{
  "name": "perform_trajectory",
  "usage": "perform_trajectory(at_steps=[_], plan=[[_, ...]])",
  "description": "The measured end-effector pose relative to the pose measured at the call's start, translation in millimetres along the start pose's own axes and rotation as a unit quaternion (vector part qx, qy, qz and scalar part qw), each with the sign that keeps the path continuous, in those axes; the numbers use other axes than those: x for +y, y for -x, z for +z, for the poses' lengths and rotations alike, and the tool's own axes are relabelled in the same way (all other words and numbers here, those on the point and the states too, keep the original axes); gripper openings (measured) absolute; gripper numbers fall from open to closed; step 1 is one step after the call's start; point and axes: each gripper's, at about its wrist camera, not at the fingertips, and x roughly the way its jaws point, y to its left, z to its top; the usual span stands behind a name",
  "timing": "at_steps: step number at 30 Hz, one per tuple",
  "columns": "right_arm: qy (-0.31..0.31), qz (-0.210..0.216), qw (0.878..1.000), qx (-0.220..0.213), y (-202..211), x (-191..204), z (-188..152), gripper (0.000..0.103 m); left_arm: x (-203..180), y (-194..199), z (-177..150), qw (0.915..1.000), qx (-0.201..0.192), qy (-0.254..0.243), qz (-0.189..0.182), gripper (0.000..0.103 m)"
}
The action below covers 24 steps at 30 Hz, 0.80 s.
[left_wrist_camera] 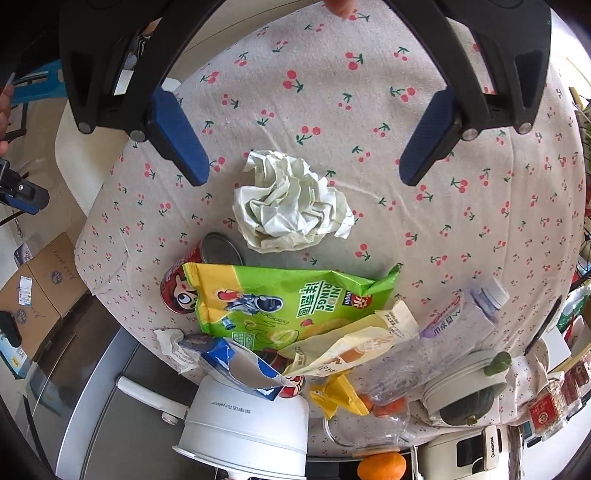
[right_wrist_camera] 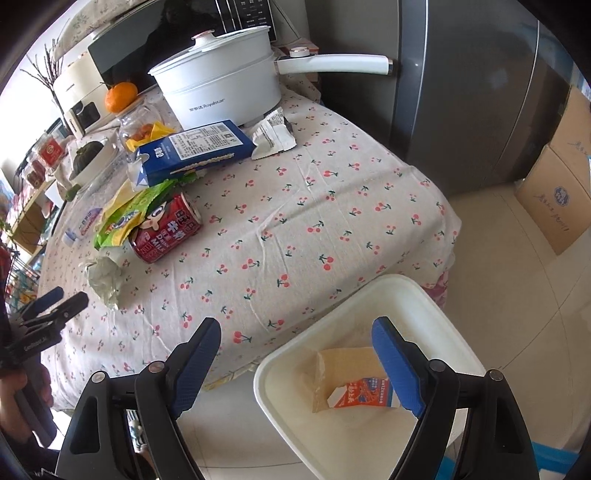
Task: Collect trash
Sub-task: 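Grasp the crumpled white paper with the left tool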
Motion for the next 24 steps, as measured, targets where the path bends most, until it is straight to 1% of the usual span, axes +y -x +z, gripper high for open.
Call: perform_trajectory(at_steps=[2,4,5,7,8,9,10,11,13,17,19,21,24], plan=[[0.005,0.0,1.0,0.0,-2,6,4,0.085,-4,-10,3,0.9999,0.007,0.005,-0.009,0.094],[0.011,-0.001,1.0,0.003,-4,11,6,0.085,-7,-18,7,0.9998,0.014,0.009,-0.006,0.084],[0.012,0.0,1.0,0.004,-5,13,7,0.085,-8,-22,8,0.9998,0.016,0.012,-0.002,0.081],[0.014,0.003,1.0,0.005,-6,18,10,0.085,-7,-28,11,0.9995,0.021,0.022,0.002,0.068],[0.016,0.005,1.0,0.004,-6,20,11,0.085,-6,-30,12,0.9993,0.025,0.026,0.005,0.063],[0.019,0.005,1.0,0.003,-6,23,12,0.085,-4,-32,13,0.9991,0.029,0.031,0.006,0.056],[0.023,0.004,1.0,0.002,-6,26,13,0.085,-2,-33,14,0.9987,0.034,0.038,0.003,0.046],[0.027,0.003,1.0,0.001,-5,29,13,0.085,0,-32,14,0.9981,0.037,0.048,-0.006,0.044],[0.035,0.0,0.999,0.0,-6,34,14,0.085,4,-27,16,0.9976,0.032,0.059,-0.018,0.034],[0.048,0.002,0.999,0.002,-9,44,15,0.085,8,-6,17,0.9979,0.017,0.055,-0.029,0.032],[0.06,0.005,0.998,0.004,-13,52,15,0.085,12,9,15,0.9976,0.009,0.055,-0.041,0.032],[0.092,0.012,0.996,0.01,-20,63,16,0.085,16,25,13,0.9967,0.0,0.058,-0.056,0.031],[0.154,0.022,0.988,0.002,-30,84,18,0.087,23,48,9,0.9954,-0.018,0.059,-0.074,0.031]])
